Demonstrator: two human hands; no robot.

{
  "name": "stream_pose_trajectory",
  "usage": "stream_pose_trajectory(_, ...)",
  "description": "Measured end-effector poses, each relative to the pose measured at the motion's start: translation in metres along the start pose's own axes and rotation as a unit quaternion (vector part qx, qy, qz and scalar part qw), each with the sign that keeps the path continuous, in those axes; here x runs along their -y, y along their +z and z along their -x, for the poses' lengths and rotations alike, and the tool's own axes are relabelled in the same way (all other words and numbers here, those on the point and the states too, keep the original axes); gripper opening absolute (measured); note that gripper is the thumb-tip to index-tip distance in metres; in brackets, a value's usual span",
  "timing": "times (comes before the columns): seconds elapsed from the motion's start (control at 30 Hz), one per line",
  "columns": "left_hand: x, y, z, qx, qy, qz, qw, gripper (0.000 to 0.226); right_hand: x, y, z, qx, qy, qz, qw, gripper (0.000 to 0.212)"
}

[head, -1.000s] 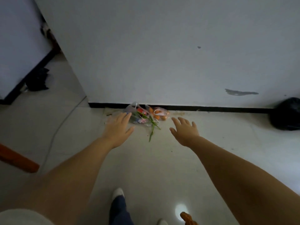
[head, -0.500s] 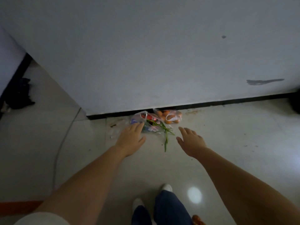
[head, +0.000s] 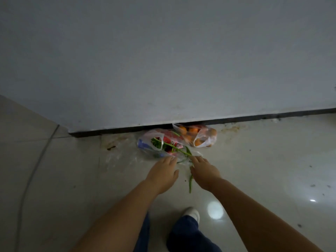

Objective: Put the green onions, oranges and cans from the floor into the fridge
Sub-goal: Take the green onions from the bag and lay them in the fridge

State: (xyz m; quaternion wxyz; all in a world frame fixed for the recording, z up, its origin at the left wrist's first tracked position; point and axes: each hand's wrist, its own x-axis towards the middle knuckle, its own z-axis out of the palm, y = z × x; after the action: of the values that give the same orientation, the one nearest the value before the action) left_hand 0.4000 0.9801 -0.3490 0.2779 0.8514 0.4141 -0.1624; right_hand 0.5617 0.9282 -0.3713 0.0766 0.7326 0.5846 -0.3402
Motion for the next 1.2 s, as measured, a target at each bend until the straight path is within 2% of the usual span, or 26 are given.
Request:
stream_pose_trajectory(0.1,0.027,0.051,-0.08,0.008,0.007,-0.065,0.998,0.043,-0.014,0.051,-0.078,0.001,0.012,-0.021,1.0,0.052)
stream_pose_trajectory(0.17,0.048,0.084,-0.131,0.033,0.027,-0.157,0.987,0.039,-0.022,0.089,-0.132,0.0,0.013,-0.029,1.0,0.057)
stream_pose_trajectory(0.27,0.083,0.122,-0.203,0.049,0.036,-0.255,0.965,0.036,-0.033,0.135,-0.21,-0.027,-0.031,-0.028,0.999,0.054)
stream_pose_trajectory(0.37,0.125,0.146,-0.258,0.071,-0.017,-0.282,0.957,0.031,-0.04,0.156,-0.276,-0.054,-0.102,0.007,0.993,0.051)
stream_pose_trajectory(0.43,0.155,0.156,-0.281,0.094,-0.015,-0.339,0.936,0.028,-0.044,0.163,-0.31,-0.064,-0.147,0.05,0.986,0.052)
stream_pose_trajectory(0.5,0.188,0.16,-0.287,0.126,0.021,-0.359,0.924,0.027,-0.05,0.165,-0.34,-0.077,-0.174,0.071,0.979,0.053)
stream_pose_trajectory(0.6,0.228,0.155,-0.28,0.148,0.076,-0.397,0.903,0.044,-0.062,0.161,-0.376,-0.081,-0.199,0.044,0.976,0.056)
stream_pose_trajectory(0.67,0.243,0.155,-0.268,0.157,0.097,-0.428,0.885,0.058,-0.065,0.149,-0.384,-0.102,-0.174,0.037,0.979,0.047)
stream_pose_trajectory(0.73,0.251,0.159,-0.256,0.156,0.117,-0.435,0.879,0.064,-0.064,0.138,-0.386,-0.095,-0.098,0.075,0.988,0.035)
stream_pose_trajectory(0.8,0.261,0.161,-0.249,0.156,0.113,-0.431,0.882,0.059,-0.063,0.13,-0.393,-0.091,-0.069,0.109,0.987,0.03)
stream_pose_trajectory(0.9,0.28,0.16,-0.252,0.179,0.046,-0.433,0.882,0.054,-0.061,0.122,-0.414,-0.073,-0.054,0.147,0.985,0.037)
stream_pose_trajectory(0.97,0.287,0.162,-0.263,0.189,0.012,-0.438,0.879,0.04,-0.064,0.121,-0.428,-0.074,-0.04,0.14,0.987,0.042)
stream_pose_trajectory(1.03,0.283,0.162,-0.279,0.182,-0.021,-0.393,0.901,0.035,-0.064,0.121,-0.43,-0.091,-0.025,0.103,0.99,0.044)
stream_pose_trajectory(1.07,0.279,0.161,-0.286,0.169,-0.027,-0.33,0.928,0.035,-0.064,0.121,-0.429,-0.101,-0.02,0.079,0.992,0.047)
stream_pose_trajectory(1.13,0.268,0.155,-0.304,0.132,-0.039,-0.142,0.98,0.032,-0.063,0.122,-0.426,-0.111,-0.007,0.029,0.993,0.053)
stream_pose_trajectory(1.2,0.258,0.147,-0.32,0.104,-0.086,0.083,0.987,0.029,-0.059,0.12,-0.421,-0.12,-0.011,-0.008,0.993,0.047)
